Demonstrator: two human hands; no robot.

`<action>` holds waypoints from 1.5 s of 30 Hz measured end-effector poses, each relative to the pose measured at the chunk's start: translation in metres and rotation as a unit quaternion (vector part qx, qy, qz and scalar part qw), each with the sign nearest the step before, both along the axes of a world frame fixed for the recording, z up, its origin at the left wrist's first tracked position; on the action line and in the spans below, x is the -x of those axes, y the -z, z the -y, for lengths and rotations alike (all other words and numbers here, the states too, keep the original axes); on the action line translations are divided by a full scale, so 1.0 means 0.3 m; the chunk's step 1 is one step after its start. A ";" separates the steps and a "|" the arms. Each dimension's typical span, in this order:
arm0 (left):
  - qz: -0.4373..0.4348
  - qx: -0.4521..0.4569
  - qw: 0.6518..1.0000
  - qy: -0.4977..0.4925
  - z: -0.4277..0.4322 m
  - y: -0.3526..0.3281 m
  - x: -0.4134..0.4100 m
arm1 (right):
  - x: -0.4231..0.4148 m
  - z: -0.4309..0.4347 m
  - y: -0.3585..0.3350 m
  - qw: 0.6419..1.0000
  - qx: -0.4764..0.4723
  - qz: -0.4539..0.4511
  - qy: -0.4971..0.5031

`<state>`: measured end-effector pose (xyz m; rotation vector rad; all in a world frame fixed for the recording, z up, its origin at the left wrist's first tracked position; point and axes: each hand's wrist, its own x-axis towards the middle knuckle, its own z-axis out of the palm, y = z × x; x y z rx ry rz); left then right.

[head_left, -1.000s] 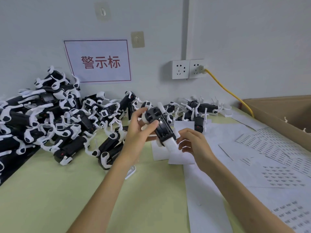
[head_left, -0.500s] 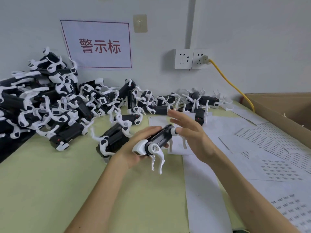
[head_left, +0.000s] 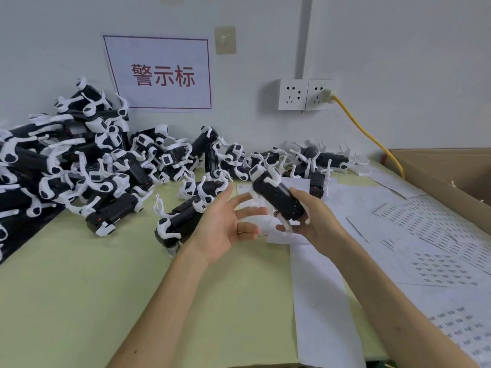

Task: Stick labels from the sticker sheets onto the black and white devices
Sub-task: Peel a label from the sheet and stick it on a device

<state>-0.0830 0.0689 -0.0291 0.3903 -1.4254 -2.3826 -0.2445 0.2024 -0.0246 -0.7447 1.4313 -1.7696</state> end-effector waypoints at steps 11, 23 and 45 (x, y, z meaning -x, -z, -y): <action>0.104 0.269 0.954 -0.074 -0.056 0.028 0.011 | 0.002 -0.004 -0.008 0.988 0.080 0.134 -0.017; 0.098 0.149 0.961 -0.211 -0.100 0.025 0.046 | -0.047 0.002 -0.007 0.988 0.019 -0.048 -0.144; 0.054 0.147 0.979 -0.127 -0.111 0.026 0.044 | -0.064 0.008 0.003 0.989 0.027 -0.123 -0.082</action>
